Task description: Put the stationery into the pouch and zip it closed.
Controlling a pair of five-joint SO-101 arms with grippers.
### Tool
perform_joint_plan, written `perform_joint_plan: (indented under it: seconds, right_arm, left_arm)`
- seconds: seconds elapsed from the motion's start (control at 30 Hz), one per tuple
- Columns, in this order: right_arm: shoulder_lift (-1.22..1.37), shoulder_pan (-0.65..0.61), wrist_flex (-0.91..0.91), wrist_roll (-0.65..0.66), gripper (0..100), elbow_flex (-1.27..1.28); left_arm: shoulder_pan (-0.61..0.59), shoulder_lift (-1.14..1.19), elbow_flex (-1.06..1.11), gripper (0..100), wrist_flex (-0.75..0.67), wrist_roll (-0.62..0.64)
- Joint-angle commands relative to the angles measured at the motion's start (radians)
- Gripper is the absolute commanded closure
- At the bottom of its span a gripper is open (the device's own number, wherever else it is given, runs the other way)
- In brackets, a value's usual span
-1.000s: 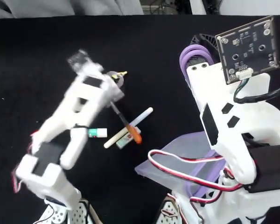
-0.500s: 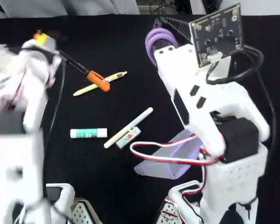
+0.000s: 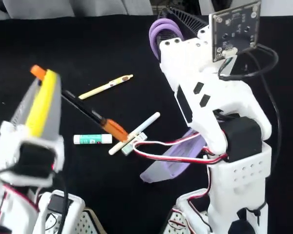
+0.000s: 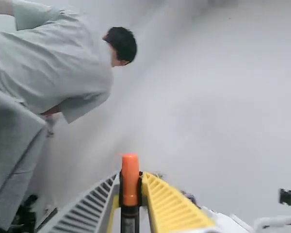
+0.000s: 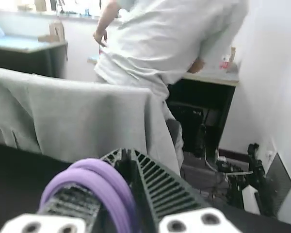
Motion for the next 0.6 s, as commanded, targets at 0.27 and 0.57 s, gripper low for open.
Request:
perform_joint_plan:
  seconds: [0.27, 0.57]
  right_arm:
    - [-0.004, -0.009, -0.037, -0.003, 98.8, -0.002]
    - [0.002, -0.008, -0.048, -0.003, 98.8, -0.001]
  left_arm:
    - [0.323, -0.153, 0.449, 97, -0.546, -0.181]
    - [0.578, -0.164, 0.506, 97, -0.546, -0.376]
